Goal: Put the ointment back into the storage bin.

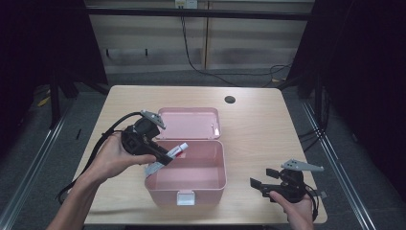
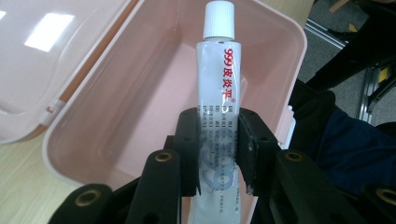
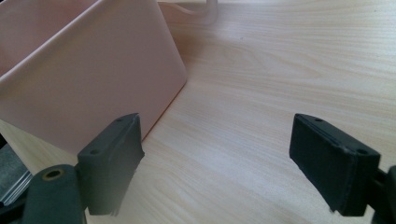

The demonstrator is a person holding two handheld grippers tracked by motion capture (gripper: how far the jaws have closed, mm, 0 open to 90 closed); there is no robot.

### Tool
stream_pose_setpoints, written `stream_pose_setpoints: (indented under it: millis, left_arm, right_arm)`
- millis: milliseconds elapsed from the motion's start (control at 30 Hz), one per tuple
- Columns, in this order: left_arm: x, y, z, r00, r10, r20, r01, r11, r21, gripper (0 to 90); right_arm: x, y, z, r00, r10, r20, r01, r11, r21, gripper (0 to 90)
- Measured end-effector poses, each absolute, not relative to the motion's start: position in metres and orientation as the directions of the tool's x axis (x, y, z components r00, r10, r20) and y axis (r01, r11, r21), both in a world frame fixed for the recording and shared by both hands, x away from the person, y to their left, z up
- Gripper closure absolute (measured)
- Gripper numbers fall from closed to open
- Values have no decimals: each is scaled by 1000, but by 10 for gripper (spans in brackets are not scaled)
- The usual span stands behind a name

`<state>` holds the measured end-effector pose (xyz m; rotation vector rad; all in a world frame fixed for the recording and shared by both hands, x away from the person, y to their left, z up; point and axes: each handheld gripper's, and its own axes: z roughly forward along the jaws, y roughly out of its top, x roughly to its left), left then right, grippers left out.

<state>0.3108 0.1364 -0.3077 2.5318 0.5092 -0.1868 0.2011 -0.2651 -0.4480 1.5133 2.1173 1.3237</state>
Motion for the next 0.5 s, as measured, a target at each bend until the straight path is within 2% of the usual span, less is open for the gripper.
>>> stream_pose_setpoints:
  millis: [267, 500]
  left_arm:
    - [314, 124, -310, 913, 320, -252, 405, -775, 485, 712]
    - [314, 111, -314, 928, 289, -235, 368, -801, 472, 712]
  right_arm:
    - [201, -265, -448, -443, 843, 306, 644, 62, 762, 168]
    - [201, -265, -448, -445, 842, 305, 644, 64, 763, 168]
